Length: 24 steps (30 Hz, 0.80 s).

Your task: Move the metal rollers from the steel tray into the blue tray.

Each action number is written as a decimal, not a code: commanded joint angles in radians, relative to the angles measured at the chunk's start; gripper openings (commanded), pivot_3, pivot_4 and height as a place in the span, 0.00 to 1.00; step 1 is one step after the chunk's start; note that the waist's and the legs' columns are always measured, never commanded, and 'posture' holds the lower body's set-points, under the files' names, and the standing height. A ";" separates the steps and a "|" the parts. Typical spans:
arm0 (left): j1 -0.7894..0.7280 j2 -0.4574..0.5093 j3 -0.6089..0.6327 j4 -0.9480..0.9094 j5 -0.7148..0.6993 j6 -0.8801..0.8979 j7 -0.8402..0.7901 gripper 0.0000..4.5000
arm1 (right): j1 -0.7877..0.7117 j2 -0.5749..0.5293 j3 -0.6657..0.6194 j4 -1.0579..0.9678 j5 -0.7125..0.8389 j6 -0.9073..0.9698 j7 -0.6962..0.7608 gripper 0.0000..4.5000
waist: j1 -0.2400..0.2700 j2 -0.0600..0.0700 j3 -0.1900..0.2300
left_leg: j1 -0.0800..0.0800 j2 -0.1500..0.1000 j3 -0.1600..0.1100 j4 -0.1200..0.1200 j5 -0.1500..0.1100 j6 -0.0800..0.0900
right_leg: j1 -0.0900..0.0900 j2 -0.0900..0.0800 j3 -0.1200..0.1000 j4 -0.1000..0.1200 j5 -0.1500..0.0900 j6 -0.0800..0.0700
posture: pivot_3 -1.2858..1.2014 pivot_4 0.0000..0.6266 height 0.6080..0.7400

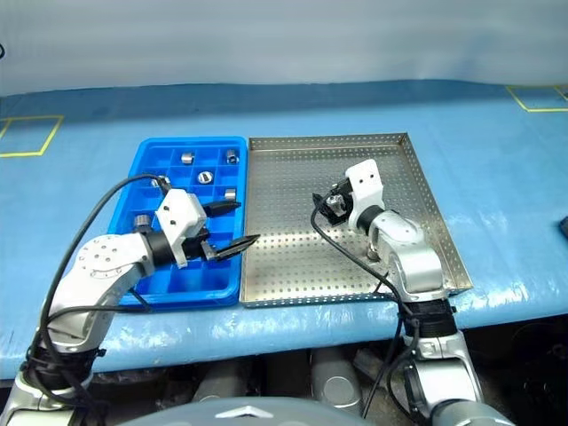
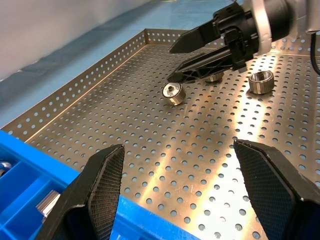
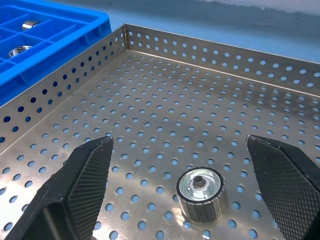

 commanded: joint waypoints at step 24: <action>0.042 0.022 -0.014 -0.046 -0.006 -0.037 0.037 0.85 | -0.109 0.059 -0.007 0.303 -0.091 -0.082 -0.098 0.78 | 0.010 0.000 0.000 | 0.000 0.000 -0.002 0.000 0.000 0.000 | 0.000 0.000 -0.001 0.000 0.000 0.000 | 0.47 0.24 1.00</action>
